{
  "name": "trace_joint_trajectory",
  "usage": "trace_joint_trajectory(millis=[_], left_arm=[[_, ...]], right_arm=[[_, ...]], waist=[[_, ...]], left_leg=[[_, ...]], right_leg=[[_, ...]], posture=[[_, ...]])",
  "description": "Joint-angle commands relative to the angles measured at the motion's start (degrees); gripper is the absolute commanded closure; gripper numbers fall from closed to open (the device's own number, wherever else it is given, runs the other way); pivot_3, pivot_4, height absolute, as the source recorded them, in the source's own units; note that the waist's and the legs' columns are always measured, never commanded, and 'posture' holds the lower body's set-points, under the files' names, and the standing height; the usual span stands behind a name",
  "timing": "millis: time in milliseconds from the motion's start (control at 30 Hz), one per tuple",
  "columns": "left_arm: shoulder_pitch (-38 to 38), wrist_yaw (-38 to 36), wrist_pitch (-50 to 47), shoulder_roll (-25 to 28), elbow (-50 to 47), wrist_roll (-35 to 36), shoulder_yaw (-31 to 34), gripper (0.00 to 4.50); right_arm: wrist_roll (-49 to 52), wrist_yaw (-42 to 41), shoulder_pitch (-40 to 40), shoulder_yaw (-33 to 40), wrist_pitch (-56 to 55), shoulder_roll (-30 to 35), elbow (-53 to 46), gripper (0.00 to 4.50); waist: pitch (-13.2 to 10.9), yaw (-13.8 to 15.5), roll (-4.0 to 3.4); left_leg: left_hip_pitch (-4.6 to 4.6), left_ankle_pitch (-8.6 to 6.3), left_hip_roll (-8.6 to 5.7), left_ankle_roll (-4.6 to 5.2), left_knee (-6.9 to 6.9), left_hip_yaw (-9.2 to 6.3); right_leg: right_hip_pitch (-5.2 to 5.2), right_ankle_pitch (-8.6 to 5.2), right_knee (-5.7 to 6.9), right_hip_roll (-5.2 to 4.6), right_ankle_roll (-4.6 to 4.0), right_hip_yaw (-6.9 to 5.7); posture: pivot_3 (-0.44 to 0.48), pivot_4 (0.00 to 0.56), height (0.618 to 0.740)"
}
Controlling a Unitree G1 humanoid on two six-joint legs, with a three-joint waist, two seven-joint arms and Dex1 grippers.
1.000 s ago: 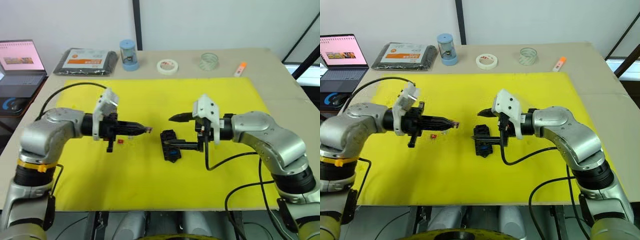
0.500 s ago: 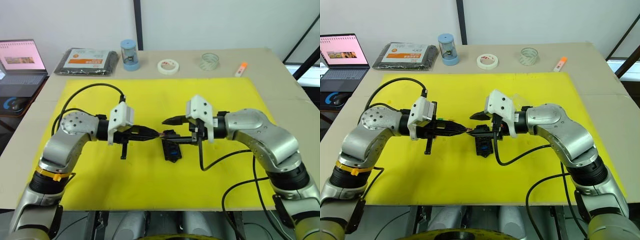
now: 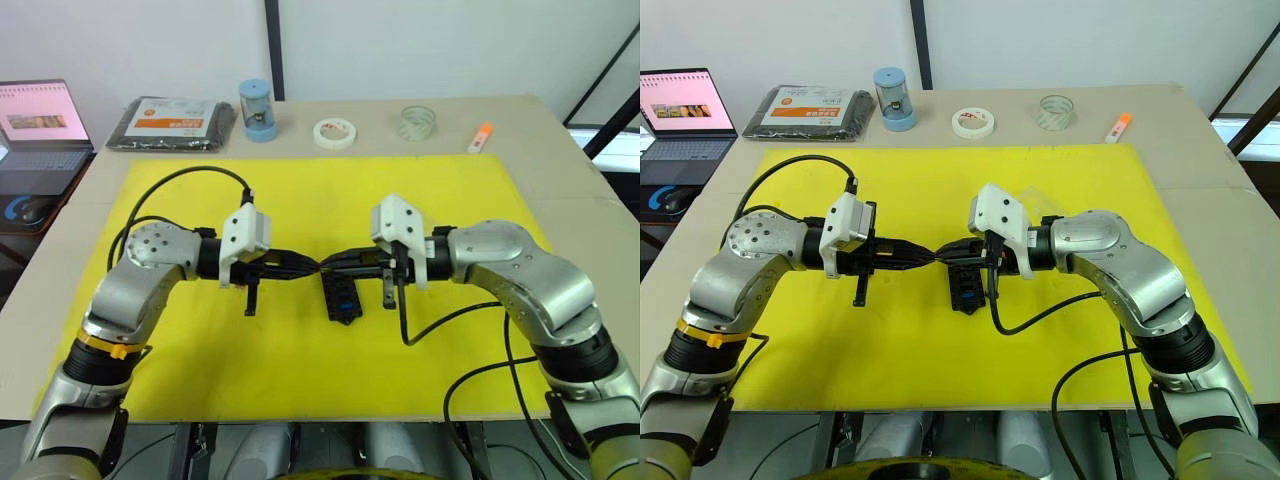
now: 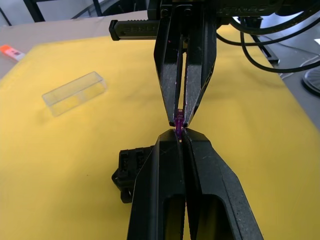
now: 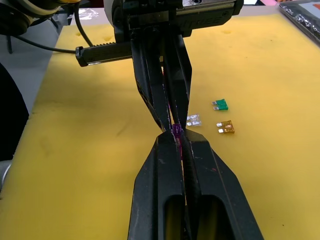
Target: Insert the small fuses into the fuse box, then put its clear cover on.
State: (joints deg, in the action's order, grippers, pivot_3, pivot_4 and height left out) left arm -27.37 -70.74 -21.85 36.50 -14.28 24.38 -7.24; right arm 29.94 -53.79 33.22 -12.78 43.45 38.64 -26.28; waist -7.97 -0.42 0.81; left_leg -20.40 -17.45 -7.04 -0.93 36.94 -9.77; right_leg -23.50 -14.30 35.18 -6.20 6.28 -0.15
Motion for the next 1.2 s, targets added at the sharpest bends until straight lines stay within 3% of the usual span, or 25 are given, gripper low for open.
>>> trace_joint_trajectory(millis=[33,133,367,567,800,1200], left_arm=[[-0.42,-0.78,1.34,0.53,-1.57,0.56,-0.18,4.50],[0.43,-0.82,1.84,1.02,-1.73,0.03,-0.41,4.50],[6.14,-1.06,8.18,1.50,-1.91,-2.61,-1.75,2.06],[9.58,3.28,11.89,-2.53,-1.67,-3.87,-2.60,0.03],[12.16,6.91,13.27,-6.39,-0.45,-5.01,-3.98,0.03],[12.86,7.71,13.84,-6.85,0.81,-6.17,-5.16,0.03]], right_arm=[[0.68,0.22,0.24,1.59,-0.12,-0.01,-1.47,4.47],[1.62,-0.12,0.24,2.03,0.81,0.60,-1.94,4.47],[-1.48,-2.36,1.94,-0.77,4.72,9.01,-4.04,4.50],[-7.22,-2.72,3.71,-5.93,3.92,12.33,-5.74,4.50],[-12.07,-2.96,6.10,-11.20,4.74,11.92,-6.08,4.50],[-14.92,-5.25,6.27,-14.28,4.74,12.27,-6.44,4.50]], waist=[[0.00,0.01,0.00],[0.00,0.00,0.00],[-0.01,0.11,-0.01],[-0.01,0.33,-0.01],[-0.01,1.16,-0.01],[0.00,1.16,-0.01]], left_leg=[[0.00,0.00,0.00,0.00,0.00,0.00],[0.00,0.00,0.00,0.00,0.00,0.00],[-0.01,0.00,0.00,0.01,-0.01,0.00],[-0.01,-0.01,0.01,0.02,0.00,0.01],[-0.02,-0.02,0.01,0.03,0.00,0.03],[0.00,-0.03,0.00,0.05,0.00,0.03]], right_leg=[[0.00,0.00,0.00,0.00,0.00,0.00],[0.00,0.00,0.00,0.00,0.00,0.00],[0.00,0.00,-0.02,-0.01,0.00,0.00],[0.01,0.00,-0.03,-0.02,0.00,0.00],[-0.01,0.00,-0.05,-0.02,0.00,0.00],[0.01,0.00,-0.07,-0.01,0.00,0.00]], posture=[[0.000,0.150,0.740],[0.000,0.150,0.740],[0.000,0.150,0.740],[0.000,0.150,0.740],[0.000,0.150,0.740],[0.000,0.150,0.740]])
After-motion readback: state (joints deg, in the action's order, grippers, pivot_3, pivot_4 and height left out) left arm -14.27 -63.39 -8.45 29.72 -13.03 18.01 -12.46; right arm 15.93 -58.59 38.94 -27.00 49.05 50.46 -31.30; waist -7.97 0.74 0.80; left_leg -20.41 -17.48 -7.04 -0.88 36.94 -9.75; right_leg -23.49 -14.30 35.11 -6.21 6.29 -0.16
